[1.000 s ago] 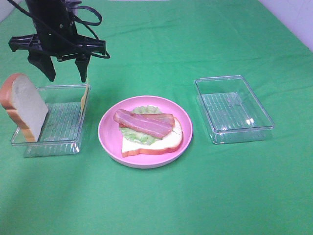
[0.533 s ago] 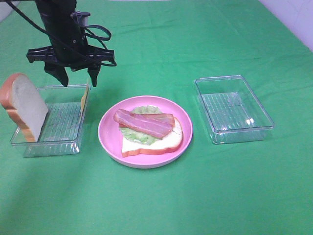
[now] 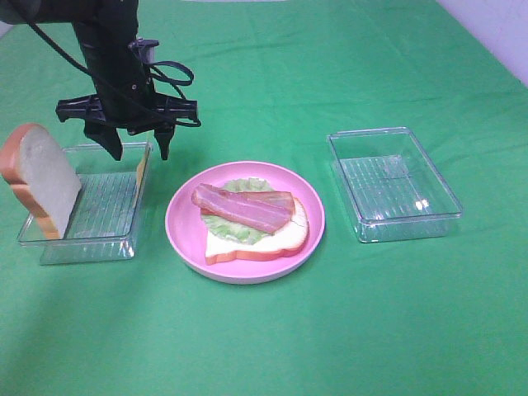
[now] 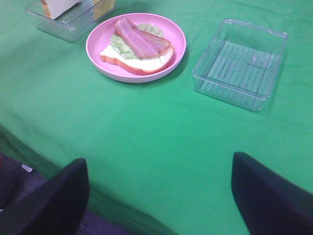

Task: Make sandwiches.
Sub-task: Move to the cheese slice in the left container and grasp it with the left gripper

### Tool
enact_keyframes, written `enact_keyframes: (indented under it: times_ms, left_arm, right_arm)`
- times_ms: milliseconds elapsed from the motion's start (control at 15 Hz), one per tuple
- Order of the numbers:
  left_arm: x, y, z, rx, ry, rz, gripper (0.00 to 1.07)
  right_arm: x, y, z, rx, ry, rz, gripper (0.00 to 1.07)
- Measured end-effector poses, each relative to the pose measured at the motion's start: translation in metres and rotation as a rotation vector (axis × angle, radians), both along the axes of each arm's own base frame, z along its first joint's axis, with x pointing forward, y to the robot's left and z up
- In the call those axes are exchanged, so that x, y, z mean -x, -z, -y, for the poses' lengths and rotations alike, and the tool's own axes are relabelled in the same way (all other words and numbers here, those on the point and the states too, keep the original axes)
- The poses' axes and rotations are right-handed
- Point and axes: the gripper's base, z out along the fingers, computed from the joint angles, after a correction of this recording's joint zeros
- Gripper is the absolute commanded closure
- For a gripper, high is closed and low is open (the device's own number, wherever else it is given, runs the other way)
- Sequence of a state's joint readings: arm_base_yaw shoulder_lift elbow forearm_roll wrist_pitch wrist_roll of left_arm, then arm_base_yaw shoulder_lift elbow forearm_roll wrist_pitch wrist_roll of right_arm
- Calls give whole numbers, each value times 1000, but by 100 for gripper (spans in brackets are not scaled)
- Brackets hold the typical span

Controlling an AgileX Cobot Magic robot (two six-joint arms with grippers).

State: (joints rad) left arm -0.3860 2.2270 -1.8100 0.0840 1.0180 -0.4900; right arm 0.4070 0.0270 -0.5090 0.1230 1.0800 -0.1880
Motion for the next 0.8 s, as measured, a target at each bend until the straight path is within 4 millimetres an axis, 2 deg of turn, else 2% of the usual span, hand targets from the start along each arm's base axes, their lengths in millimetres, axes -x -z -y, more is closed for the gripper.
enact_keyframes:
  times_ms: [267,800]
  left_arm:
    - [-1,0,0,5,0,6,59]
    - [0,0,-1,-8,3,5,58]
  right_arm:
    - [0,0,0,0,0,0,31]
    - [0,0,0,0,0,0,31]
